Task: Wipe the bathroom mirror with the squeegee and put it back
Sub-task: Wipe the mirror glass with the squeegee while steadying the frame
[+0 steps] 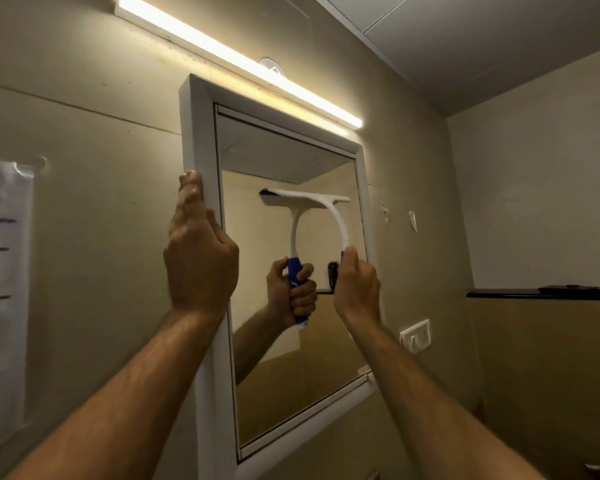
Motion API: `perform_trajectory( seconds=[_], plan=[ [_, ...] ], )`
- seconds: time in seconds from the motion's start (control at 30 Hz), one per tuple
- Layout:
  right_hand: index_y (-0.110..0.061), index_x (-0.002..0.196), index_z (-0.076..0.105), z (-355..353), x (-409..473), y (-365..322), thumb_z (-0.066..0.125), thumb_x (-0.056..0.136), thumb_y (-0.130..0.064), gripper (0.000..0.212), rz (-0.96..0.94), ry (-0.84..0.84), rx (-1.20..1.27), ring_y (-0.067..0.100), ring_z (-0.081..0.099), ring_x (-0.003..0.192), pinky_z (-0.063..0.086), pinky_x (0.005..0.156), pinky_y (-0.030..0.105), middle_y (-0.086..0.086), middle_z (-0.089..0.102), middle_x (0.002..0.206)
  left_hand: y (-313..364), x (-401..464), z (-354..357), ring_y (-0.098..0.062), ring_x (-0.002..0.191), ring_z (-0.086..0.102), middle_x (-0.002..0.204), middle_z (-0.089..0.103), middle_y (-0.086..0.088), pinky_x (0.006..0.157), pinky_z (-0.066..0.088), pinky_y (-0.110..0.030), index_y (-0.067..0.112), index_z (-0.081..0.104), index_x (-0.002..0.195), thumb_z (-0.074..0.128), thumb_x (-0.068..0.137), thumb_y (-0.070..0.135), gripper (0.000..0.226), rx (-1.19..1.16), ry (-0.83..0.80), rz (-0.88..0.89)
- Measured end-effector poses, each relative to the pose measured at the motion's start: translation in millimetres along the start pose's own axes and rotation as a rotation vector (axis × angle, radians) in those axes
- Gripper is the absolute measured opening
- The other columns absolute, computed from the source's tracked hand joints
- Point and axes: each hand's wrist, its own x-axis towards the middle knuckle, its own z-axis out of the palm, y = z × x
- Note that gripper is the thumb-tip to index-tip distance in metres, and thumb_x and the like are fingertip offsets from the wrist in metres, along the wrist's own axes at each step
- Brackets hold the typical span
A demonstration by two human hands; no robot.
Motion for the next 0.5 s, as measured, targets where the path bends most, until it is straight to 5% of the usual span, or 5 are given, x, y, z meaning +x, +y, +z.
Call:
perform_trajectory(
  seconds=[0.13, 0.33, 0.43, 0.47, 0.5],
  plan=[
    [-0.018, 0.075, 0.056, -6.7, -5.3, 17.8, 0.026, 0.094, -0.055, 0.051, -0.017, 0.036, -0.037, 0.002, 0.037, 0.039, 0.028, 0.035, 0.012, -0.006, 0.044, 0.055, -13.4, -5.1, 7.2, -0.011, 0.039, 0.019, 0.049, 0.023, 0.005, 0.042, 0.014, -0.019, 0.019, 0.046, 0.066, 0.029, 0.094, 0.056, 0.05, 0.017, 0.134, 0.01],
    [-0.023, 0.06, 0.048, -19.3, 42.2, -21.3, 0.025, 0.089, -0.057, 0.05, -0.004, 0.061, -0.089, 0.01, 0.038, 0.044, 0.029, 0.044, 0.023, -0.005, 0.042, 0.052, 22.5, 19.8, 56.5, -0.01, 0.042, 0.003, 0.052, 0.007, 0.006, 0.05, -0.003, -0.014, 0.02, 0.025, 0.068, 0.017, 0.099, 0.051, 0.044, 0.251, 0.483, 0.102],
    [-0.022, 0.061, 0.049, -19.9, 47.6, -22.2, 0.025, 0.088, -0.056, 0.05, 0.015, 0.049, -0.094, 0.011, 0.038, 0.045, 0.029, 0.045, 0.024, -0.004, 0.043, 0.052, 29.7, 21.1, 70.0, -0.005, 0.045, 0.019, 0.073, 0.0, 0.011, 0.06, -0.016, -0.021, 0.031, 0.017, 0.077, 0.014, 0.102, 0.049, 0.03, 0.209, 0.54, 0.108],
    [-0.023, 0.06, 0.048, -19.9, 42.6, -15.8, 0.025, 0.088, -0.056, 0.049, 0.015, 0.046, -0.102, 0.008, 0.037, 0.042, 0.028, 0.043, 0.023, -0.006, 0.041, 0.051, 25.0, 18.3, 73.3, 0.016, 0.069, 0.005, 0.077, -0.004, 0.007, 0.066, -0.016, -0.019, 0.034, 0.012, 0.082, 0.013, 0.102, 0.05, 0.026, 0.246, 0.561, 0.111],
    [-0.024, 0.06, 0.047, -19.7, 35.1, -7.0, 0.025, 0.088, -0.056, 0.048, 0.014, 0.043, -0.104, 0.005, 0.035, 0.038, 0.028, 0.041, 0.022, -0.008, 0.04, 0.049, 16.6, 11.5, 77.8, -0.038, 0.138, 0.025, 0.08, -0.005, 0.005, 0.067, -0.016, -0.018, 0.034, 0.012, 0.082, 0.012, 0.103, 0.05, 0.026, 0.272, 0.563, 0.099]
  ],
)
